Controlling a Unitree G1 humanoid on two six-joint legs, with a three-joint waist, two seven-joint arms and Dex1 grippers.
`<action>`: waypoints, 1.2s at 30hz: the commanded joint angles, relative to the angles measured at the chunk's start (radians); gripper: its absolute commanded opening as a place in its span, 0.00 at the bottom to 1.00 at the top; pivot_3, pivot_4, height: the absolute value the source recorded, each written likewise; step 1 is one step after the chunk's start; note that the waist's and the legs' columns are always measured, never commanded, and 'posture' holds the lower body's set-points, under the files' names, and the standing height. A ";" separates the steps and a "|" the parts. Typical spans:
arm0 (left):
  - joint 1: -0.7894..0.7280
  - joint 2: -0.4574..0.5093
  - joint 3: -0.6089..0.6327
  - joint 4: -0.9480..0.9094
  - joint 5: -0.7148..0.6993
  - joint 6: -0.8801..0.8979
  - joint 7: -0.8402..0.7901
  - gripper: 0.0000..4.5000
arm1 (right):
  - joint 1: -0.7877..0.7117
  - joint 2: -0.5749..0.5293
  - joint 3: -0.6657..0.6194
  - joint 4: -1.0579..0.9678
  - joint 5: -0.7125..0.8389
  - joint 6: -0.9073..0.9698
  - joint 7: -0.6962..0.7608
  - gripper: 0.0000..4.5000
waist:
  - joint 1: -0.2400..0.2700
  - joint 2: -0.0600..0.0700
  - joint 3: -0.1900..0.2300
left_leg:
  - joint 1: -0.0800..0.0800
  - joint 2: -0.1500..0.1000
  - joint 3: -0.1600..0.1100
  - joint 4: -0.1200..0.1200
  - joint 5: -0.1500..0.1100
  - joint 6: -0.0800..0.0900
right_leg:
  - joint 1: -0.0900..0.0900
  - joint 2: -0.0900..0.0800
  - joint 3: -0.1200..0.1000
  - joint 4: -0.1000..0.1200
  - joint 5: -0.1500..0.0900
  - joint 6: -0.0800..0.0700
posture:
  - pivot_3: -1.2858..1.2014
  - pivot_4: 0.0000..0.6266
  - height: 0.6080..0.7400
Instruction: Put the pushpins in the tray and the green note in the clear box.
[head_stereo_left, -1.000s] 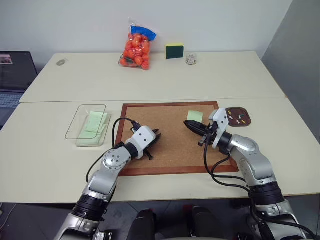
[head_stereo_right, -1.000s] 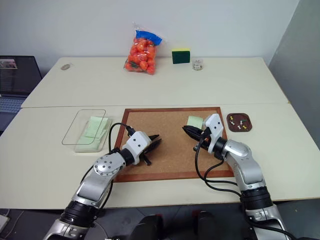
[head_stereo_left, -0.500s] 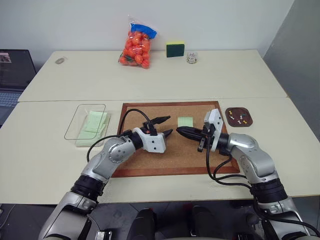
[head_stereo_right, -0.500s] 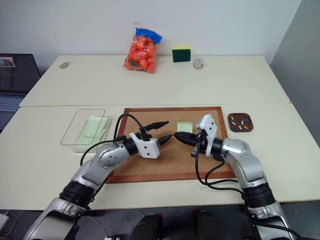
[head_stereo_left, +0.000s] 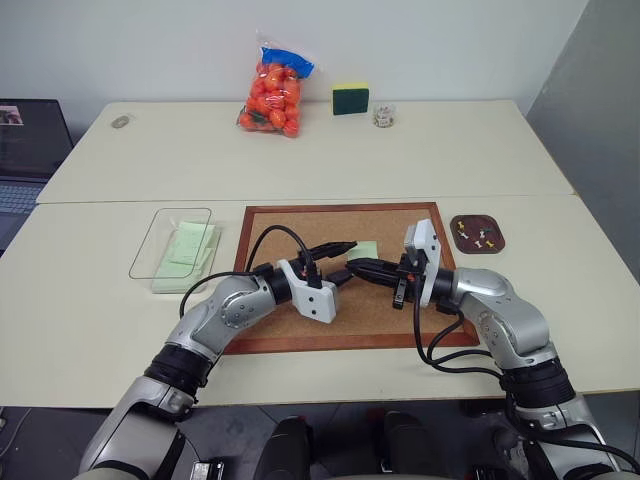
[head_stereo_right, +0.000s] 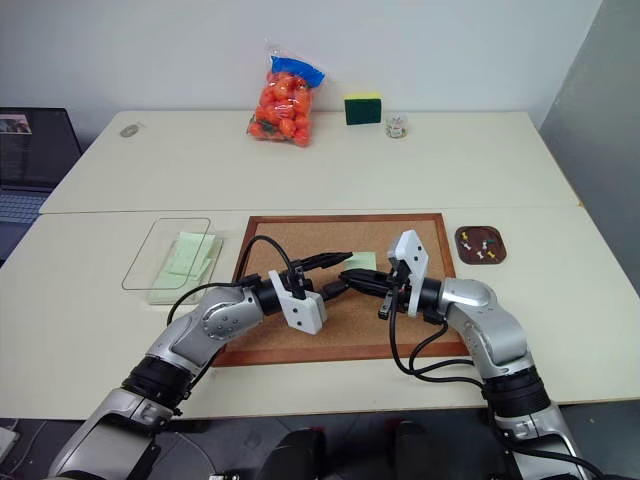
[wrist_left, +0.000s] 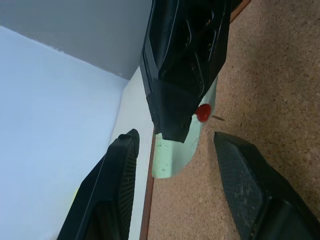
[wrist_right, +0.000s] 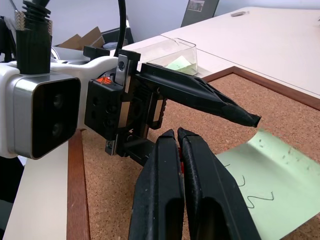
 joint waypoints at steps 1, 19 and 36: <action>-0.022 0.007 -0.005 -0.003 -0.001 -0.024 -0.011 0.52 | -0.007 -0.002 -0.003 -0.042 0.023 0.001 0.012 0.00 | 0.000 0.000 0.000 | 0.000 0.000 0.000 0.000 0.000 0.000 | 0.000 0.000 0.000 0.000 0.000 0.000 | 0.52 0.24 1.00; -0.016 0.001 0.009 0.009 -0.036 -0.019 -0.051 0.01 | -0.052 0.034 -0.074 0.005 0.075 0.069 -0.056 0.00 | -0.001 0.000 0.000 | 0.000 0.000 0.000 0.000 0.000 0.000 | 0.000 0.000 0.000 0.001 0.000 0.000 | 0.52 0.24 1.00; 0.001 0.003 0.025 -0.011 -0.023 0.019 -0.033 0.01 | -0.126 0.044 -0.154 0.108 0.128 0.161 -0.112 0.00 | -0.001 0.000 0.000 | 0.000 0.000 0.000 0.001 0.000 0.000 | 0.000 0.000 0.000 0.001 0.000 0.000 | 0.52 0.24 1.00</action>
